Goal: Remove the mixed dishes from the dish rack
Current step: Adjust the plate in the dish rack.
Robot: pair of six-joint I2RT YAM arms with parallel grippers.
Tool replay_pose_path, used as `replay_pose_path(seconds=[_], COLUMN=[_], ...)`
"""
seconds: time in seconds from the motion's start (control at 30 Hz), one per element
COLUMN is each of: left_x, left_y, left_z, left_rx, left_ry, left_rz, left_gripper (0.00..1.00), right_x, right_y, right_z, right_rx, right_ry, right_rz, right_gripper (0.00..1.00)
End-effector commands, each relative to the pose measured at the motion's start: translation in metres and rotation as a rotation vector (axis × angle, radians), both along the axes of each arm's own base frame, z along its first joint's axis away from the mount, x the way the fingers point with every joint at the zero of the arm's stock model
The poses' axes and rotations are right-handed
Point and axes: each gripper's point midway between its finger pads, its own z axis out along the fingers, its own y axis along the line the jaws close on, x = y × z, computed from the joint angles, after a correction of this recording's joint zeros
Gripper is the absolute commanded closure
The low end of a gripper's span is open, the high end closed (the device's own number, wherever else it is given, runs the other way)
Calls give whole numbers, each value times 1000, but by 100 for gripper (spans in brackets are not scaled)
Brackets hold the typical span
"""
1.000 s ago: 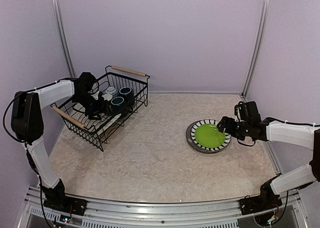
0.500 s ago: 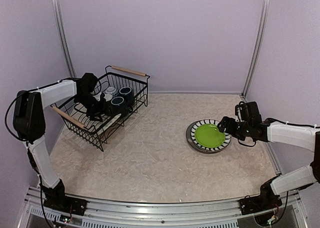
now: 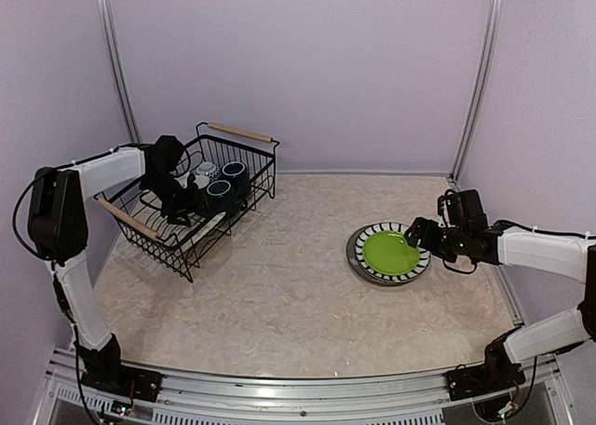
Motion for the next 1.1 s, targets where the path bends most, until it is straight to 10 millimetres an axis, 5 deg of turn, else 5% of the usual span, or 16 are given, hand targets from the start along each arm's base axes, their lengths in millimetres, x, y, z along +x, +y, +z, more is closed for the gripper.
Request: replay_pose_path(seconds=[0.0,0.33,0.6,0.8,0.93,1.07], left_x=[1,2,-6,-11,-9,-6], left_y=[24,43,10,1,4,13], left_z=[-8,-4,47,51,65,76], left_rx=[85,150,-60,-118,-154,-197], left_ry=[27,17,-145,-113,-162,-180], left_rz=[33,53,-71,-94,-66,-13], left_gripper=[39,39,14,12,10,12], right_x=[-6,-7,-8,-7,-1,15], right_y=[3,3,4,10,34,91], right_z=[0,4,6,11,25,48], right_rx=[4,4,3,11,55,128], right_ry=[0,-6,-6,-16,-54,-110], right_rz=[12,11,15,28,73,168], right_gripper=[9,9,8,9,9,11])
